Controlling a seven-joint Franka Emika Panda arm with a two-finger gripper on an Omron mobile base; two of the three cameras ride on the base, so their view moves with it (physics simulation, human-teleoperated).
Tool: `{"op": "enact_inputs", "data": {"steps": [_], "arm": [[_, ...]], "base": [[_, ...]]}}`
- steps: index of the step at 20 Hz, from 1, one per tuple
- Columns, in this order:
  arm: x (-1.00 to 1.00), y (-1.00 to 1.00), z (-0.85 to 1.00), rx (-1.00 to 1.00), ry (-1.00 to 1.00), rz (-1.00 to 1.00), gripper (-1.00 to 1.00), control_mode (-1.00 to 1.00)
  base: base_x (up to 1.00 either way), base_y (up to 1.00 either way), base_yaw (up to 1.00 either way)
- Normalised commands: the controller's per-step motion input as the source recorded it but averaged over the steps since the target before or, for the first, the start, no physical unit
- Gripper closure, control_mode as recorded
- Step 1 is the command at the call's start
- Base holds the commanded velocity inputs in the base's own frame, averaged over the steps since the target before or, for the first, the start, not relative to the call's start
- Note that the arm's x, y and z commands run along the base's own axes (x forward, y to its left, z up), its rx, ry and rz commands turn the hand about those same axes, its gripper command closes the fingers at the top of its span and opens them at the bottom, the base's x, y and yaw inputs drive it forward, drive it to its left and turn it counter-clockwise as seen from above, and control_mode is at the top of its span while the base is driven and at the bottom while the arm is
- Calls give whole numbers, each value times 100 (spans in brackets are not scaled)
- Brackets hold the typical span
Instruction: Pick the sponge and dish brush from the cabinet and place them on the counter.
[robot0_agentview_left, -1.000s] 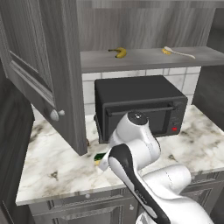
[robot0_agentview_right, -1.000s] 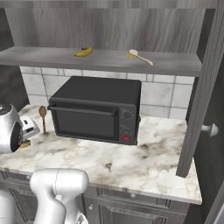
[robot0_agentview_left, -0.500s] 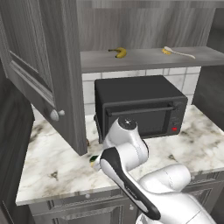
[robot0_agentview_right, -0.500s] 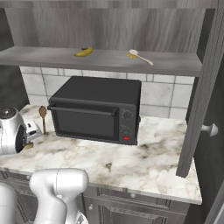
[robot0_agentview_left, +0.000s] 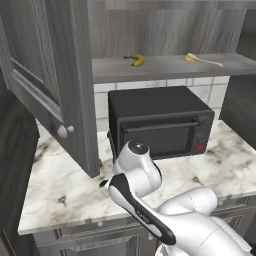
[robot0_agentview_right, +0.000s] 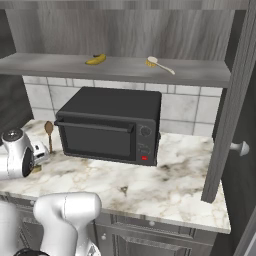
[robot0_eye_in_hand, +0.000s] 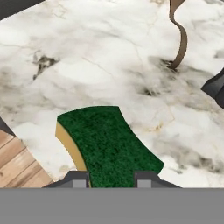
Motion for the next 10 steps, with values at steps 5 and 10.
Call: {"op": "enact_inputs", "data": {"steps": [5,10], "arm": [[25,1,-28,0,0,0,100,-100],[23,0,-21,0,0,0,100,-100]], "base": [[0,0,0],[0,0,0]]}}
